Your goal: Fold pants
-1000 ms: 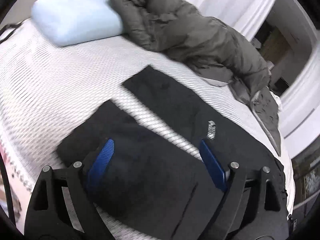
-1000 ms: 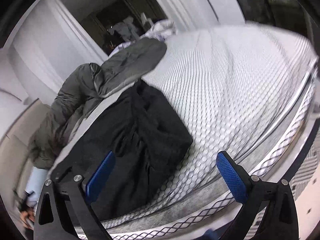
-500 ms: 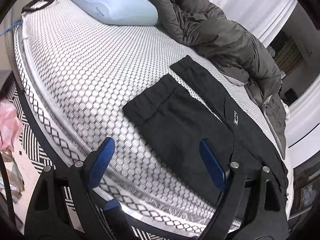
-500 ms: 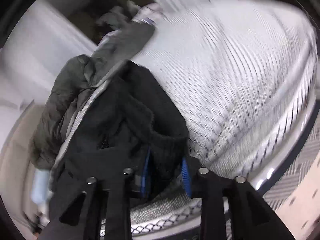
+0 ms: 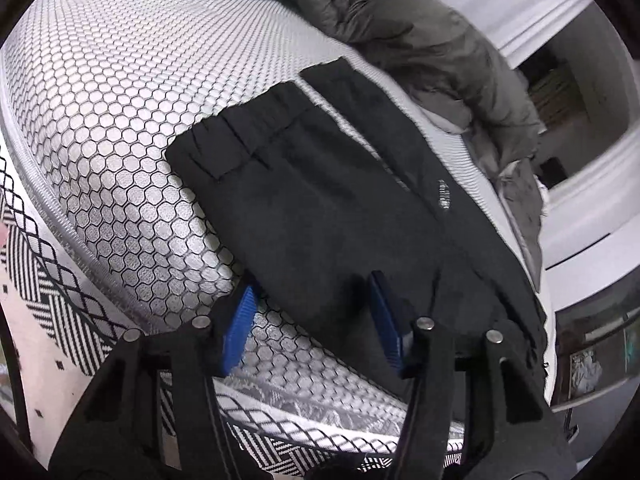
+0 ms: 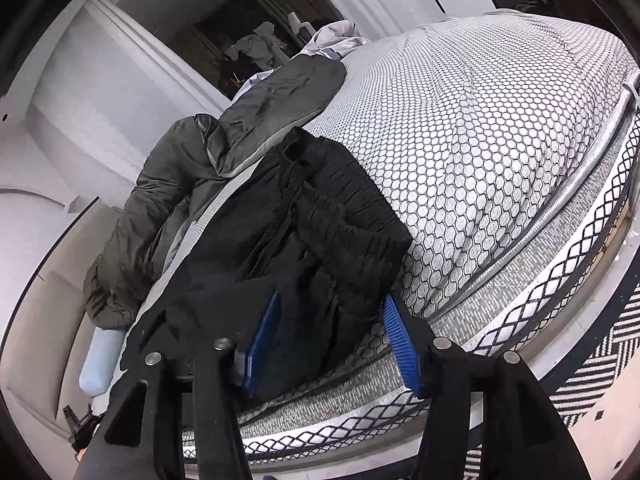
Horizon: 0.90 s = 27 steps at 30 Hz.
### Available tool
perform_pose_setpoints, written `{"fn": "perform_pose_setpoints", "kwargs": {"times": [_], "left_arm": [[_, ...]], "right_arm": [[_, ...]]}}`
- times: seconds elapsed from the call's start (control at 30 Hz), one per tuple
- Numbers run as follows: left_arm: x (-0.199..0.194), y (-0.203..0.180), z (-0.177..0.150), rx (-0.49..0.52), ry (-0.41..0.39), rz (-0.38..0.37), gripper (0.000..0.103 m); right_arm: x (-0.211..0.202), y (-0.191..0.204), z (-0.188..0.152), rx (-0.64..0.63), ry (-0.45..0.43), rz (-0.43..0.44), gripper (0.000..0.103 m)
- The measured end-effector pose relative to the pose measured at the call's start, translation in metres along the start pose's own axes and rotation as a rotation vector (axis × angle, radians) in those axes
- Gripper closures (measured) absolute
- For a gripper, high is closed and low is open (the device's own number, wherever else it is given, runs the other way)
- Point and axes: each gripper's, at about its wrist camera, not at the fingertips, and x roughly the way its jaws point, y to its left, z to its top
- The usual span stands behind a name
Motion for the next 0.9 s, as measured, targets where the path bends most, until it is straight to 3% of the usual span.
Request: {"fn": "perform_pose_setpoints", "kwargs": {"times": [0.03,0.07,0.17,0.37,0.57,0.6,0.63,0.77,0.9], "left_arm": [[-0.001,-0.001,0.001,0.000,-0.015,0.007,0.065],[-0.003,-0.004,0.003,0.008,-0.034,0.015,0.082],[-0.008,-0.007,0.009,-0.007,-0.073,0.013,0.102],[-0.027,-0.014,0.007,-0.006,-0.149,-0.017,0.103],[-0.026,-0.020,0.011,-0.003,-0.144,-0.007,0.103],[-0.027,-0.019,0.010,-0.003,-0.141,0.000,0.103],[-0.026,-0.021,0.011,-0.007,-0.139,0.006,0.103],[-0.033,-0.018,0.007,0.001,-0.156,0.009,0.103],[-0.035,-0.012,0.006,0.000,-0.151,0.009,0.103]], "right_arm": [[-0.003,-0.003,-0.004,-0.004,0.003,0.001,0.048],[-0.001,0.000,-0.004,-0.016,0.011,-0.002,0.047],[0.008,0.005,0.000,-0.032,0.031,-0.013,0.047],[0.007,0.009,-0.002,-0.007,0.061,-0.018,0.047],[0.028,0.006,0.000,0.010,0.073,-0.041,0.049],[0.032,0.007,0.001,0.004,0.057,-0.073,0.062],[0.035,0.013,0.002,-0.027,0.033,-0.120,0.083],[0.016,0.028,0.004,-0.108,-0.044,-0.137,0.090],[0.002,0.023,0.006,-0.118,-0.042,-0.117,0.090]]}}
